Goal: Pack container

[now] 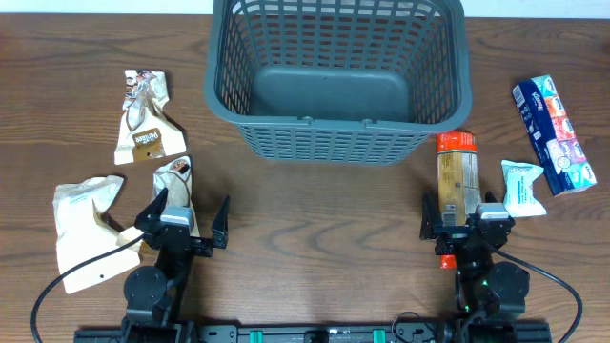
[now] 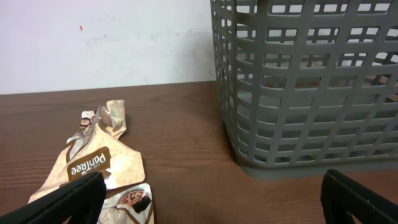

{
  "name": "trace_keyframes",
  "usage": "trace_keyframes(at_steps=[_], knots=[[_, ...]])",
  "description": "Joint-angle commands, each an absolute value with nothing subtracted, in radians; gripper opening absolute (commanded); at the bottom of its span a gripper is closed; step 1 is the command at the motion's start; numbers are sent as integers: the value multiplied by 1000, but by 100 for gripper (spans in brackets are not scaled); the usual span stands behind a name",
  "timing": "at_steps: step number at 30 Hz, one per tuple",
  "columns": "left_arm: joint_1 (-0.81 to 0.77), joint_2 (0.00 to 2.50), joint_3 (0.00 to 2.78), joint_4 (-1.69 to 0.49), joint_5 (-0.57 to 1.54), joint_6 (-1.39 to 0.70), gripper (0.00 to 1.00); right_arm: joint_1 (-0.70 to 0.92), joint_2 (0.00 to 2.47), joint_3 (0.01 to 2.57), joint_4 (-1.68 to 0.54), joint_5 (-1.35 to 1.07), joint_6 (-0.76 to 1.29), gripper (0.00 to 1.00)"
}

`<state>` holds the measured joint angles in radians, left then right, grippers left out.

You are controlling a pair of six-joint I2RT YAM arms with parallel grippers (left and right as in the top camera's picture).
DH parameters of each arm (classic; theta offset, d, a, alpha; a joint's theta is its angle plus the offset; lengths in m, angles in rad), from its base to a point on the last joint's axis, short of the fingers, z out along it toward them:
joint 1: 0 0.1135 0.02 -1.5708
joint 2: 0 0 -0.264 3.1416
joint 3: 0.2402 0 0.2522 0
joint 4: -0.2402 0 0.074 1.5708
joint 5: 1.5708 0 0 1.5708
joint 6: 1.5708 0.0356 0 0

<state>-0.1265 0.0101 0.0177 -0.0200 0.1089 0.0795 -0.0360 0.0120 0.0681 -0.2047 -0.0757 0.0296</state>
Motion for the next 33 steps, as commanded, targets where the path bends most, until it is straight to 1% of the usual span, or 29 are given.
trace_keyframes(at_steps=[1,4,8,12,14,16,19,28,30,33], knots=[[-131,4,5,-37,138,93,99,-27,7,64,-188,-91,51,99],[-130,4,6,-18,138,57,99,-27,7,67,-147,-93,113,99],[-130,6,34,-46,138,-35,99,-28,11,126,-108,-104,186,99],[-130,17,89,-120,107,-65,98,-45,81,285,-192,-102,155,99],[-130,32,126,-172,72,-65,99,-61,165,403,-250,-105,106,99],[-130,51,147,-195,46,-64,99,-74,266,529,-341,-120,50,99],[-130,76,164,-197,44,-64,99,-85,445,759,-557,-125,17,99],[-130,104,173,-198,33,-19,99,-88,964,1448,-1341,-123,-37,99],[-130,107,173,-200,33,-19,99,-88,1042,1547,-1449,-91,-43,99],[-130,112,173,-201,32,-8,98,-88,1102,1591,-1497,19,-31,99]])
